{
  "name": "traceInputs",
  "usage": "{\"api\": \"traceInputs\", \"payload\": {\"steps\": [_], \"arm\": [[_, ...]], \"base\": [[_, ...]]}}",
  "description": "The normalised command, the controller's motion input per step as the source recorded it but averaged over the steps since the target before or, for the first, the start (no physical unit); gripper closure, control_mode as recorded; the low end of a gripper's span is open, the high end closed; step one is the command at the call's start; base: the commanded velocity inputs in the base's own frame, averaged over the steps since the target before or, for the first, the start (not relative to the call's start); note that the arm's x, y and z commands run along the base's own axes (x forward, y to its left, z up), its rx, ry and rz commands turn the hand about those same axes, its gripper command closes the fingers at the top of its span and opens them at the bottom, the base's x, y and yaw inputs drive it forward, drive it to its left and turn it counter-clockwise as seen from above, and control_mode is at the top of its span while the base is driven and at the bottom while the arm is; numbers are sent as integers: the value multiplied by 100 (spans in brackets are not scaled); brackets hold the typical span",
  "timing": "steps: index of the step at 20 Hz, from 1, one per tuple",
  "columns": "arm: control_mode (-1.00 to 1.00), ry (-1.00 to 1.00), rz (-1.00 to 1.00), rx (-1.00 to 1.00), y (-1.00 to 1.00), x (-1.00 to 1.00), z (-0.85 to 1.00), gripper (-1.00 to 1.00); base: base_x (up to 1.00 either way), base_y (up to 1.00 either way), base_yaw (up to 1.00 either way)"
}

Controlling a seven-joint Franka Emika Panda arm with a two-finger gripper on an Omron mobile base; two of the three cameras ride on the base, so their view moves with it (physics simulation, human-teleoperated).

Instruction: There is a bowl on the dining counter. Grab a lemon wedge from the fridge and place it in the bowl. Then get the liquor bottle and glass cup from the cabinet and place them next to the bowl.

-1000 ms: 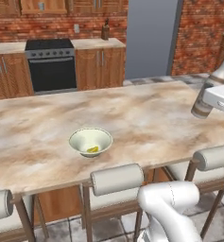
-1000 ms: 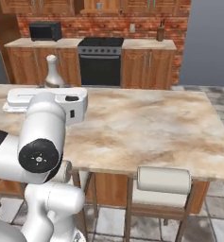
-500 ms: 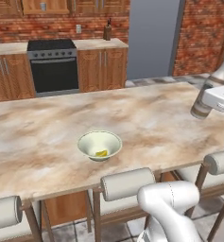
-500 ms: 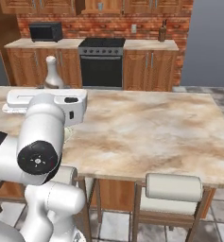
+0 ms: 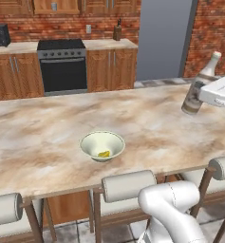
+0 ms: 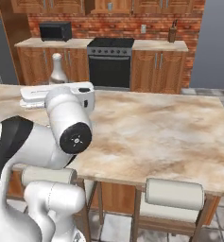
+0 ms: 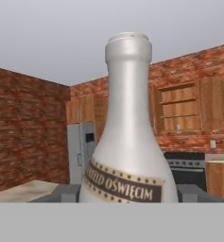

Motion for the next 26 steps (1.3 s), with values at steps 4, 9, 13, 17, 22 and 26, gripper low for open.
{"api": "traceInputs", "payload": {"steps": [4, 9, 13, 17, 22, 26], "arm": [[-100, 0, 50, -11, 12, 77, -31, 100], [-100, -9, 42, -21, 18, 45, -41, 100], [-100, -8, 23, -29, 18, 20, -55, 100], [-100, -6, 6, -18, 5, 10, -50, 100], [-100, 0, 0, -6, 0, 18, -53, 100], [-100, -2, 3, 0, 0, 15, -76, 100]], "base": [[0, 0, 0], [0, 0, 0], [0, 0, 0], [0, 0, 0], [0, 0, 0], [0, 0, 0]]}}
